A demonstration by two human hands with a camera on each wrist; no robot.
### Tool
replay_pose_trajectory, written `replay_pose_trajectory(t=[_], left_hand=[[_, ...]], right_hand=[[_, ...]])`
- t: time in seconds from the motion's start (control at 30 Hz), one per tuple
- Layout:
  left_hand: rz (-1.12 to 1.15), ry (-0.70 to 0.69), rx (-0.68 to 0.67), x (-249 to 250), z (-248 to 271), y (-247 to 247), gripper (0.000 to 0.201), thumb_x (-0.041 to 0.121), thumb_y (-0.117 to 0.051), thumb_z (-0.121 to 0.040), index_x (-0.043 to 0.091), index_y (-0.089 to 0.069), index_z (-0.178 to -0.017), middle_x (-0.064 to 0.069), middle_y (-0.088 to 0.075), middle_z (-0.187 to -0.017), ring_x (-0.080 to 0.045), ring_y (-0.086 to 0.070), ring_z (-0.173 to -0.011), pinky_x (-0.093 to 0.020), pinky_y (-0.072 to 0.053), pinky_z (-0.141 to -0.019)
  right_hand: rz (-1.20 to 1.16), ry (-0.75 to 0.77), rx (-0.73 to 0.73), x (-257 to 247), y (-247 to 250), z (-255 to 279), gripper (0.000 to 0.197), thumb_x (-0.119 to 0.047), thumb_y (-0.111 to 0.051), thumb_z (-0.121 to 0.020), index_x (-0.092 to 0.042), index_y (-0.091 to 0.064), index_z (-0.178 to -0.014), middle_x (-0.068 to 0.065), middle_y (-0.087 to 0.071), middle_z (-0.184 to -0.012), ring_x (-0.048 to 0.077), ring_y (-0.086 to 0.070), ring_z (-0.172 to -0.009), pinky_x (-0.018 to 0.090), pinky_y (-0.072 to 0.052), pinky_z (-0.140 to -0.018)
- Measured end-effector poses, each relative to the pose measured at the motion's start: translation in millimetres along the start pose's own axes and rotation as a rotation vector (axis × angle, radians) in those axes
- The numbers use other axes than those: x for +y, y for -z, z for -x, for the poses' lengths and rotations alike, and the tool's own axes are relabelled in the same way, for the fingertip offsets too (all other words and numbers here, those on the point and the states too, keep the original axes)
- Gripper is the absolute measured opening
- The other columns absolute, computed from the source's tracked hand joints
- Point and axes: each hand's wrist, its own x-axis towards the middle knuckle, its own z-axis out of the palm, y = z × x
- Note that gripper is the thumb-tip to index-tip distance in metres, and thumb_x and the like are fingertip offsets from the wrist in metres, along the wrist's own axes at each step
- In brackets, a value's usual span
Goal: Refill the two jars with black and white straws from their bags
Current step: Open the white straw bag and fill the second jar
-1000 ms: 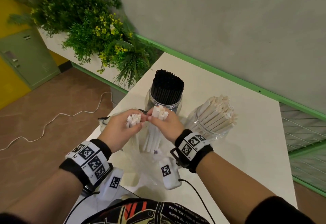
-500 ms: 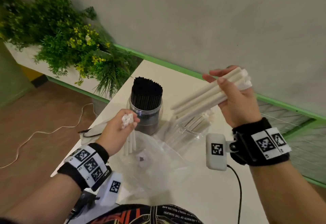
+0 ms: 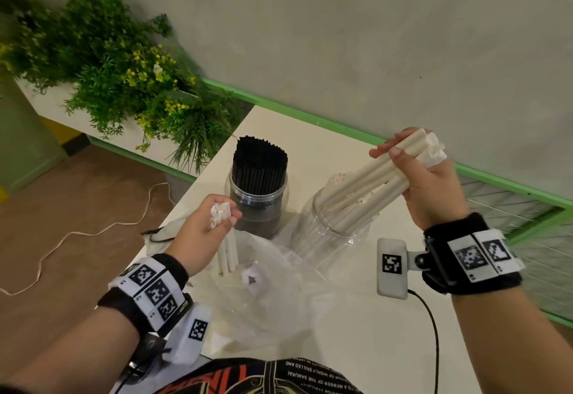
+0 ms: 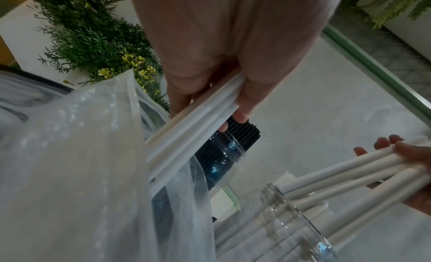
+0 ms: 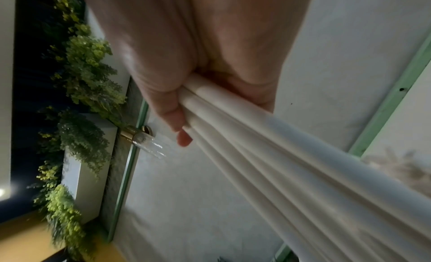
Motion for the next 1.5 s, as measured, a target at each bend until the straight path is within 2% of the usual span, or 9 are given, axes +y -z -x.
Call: replay_pose_trajectory(t=[0.2,0.37,0.5,0.67,0.77,0.9,1.07,1.3,1.5], left_hand=[[-0.036,0.001,-0.013,3,-2,-3,0.013,0.006,-0.053,-0.094,0.013,-0.051,-0.105,0.002,-0.069,-0.098,-0.013,-0.063,-0.1,-0.017,-0.042,-0.081],[-0.023,0.019,0.005,5,-2,-4,0.014,0.006,-0.053,-0.094,0.013,-0.051,-0.106,0.001,-0.069,-0.1,-0.008,-0.063,-0.095,-0.002,-0.041,-0.073],[-0.009,0.031,0.007,6,-1,-5,0.015,0.006,-0.053,-0.094,0.017,-0.05,-0.104,0.003,-0.069,-0.099,-0.008,-0.063,-0.096,-0.003,-0.041,-0.072],[-0.008,0.027,0.004,8,0,-5,0.014,0.006,-0.053,-0.095,0.013,-0.051,-0.106,0.001,-0.068,-0.1,-0.005,-0.062,-0.093,-0.001,-0.041,-0.071],[-0.005,0.02,0.016,9,2,-2,0.014,0.005,-0.053,-0.094,0.016,-0.051,-0.103,-0.002,-0.069,-0.101,-0.005,-0.063,-0.093,-0.001,-0.041,-0.072],[-0.008,0.034,0.011,10,1,-3,0.013,0.005,-0.052,-0.094,0.015,-0.05,-0.103,-0.002,-0.068,-0.1,-0.006,-0.062,-0.092,0.0,-0.04,-0.07],[-0.015,0.034,0.001,11,0,-3,0.013,0.005,-0.052,-0.095,0.015,-0.05,-0.103,-0.003,-0.068,-0.101,-0.003,-0.061,-0.09,0.0,-0.039,-0.069],[-0.032,0.027,-0.002,7,-2,-1,0.014,0.009,-0.054,-0.095,0.022,-0.05,-0.099,-0.002,-0.07,-0.1,-0.007,-0.063,-0.093,-0.005,-0.042,-0.074],[-0.043,0.04,-0.004,2,-3,4,0.012,0.016,-0.056,-0.094,0.026,-0.051,-0.1,-0.003,-0.07,-0.101,-0.021,-0.064,-0.1,-0.031,-0.045,-0.089]], right_hand=[[0.062,0.028,0.187,11,-19,-1,0.018,-0.006,-0.058,-0.088,-0.016,-0.054,-0.103,0.001,-0.07,-0.087,0.036,-0.066,-0.098,0.058,-0.047,-0.095],[0.114,0.022,0.204,15,-19,-3,0.018,-0.008,-0.058,-0.085,-0.018,-0.053,-0.099,0.002,-0.068,-0.084,0.036,-0.064,-0.098,0.054,-0.048,-0.095],[0.129,-0.01,0.182,36,-27,2,0.019,-0.005,-0.062,-0.087,-0.016,-0.054,-0.101,0.008,-0.067,-0.09,0.026,-0.066,-0.092,0.046,-0.052,-0.09],[0.287,0.029,0.164,65,-24,10,0.067,-0.009,-0.073,-0.081,-0.031,-0.036,-0.132,-0.003,-0.052,-0.123,0.013,-0.059,-0.106,0.026,-0.049,-0.091],[0.553,0.197,0.065,72,-20,15,0.064,-0.006,-0.066,-0.086,-0.026,-0.035,-0.138,-0.003,-0.043,-0.137,0.008,-0.051,-0.117,0.018,-0.042,-0.098],[0.993,0.227,-0.205,92,-15,17,0.059,-0.014,-0.062,-0.088,-0.014,-0.039,-0.143,0.002,-0.041,-0.146,0.017,-0.039,-0.133,0.035,-0.035,-0.111],[1.036,0.401,-0.117,86,-15,5,0.06,-0.021,-0.06,-0.09,-0.006,-0.036,-0.143,0.008,-0.034,-0.15,0.021,-0.033,-0.138,0.031,-0.028,-0.114],[1.444,0.295,-0.543,100,-20,-2,0.08,-0.059,-0.016,-0.085,-0.013,-0.027,-0.149,0.003,-0.027,-0.157,0.019,-0.009,-0.148,0.037,0.0,-0.12],[1.108,0.209,-0.166,102,14,-2,0.088,-0.069,-0.04,-0.081,-0.021,-0.019,-0.151,0.0,-0.016,-0.16,0.019,-0.009,-0.148,0.044,-0.012,-0.12]])
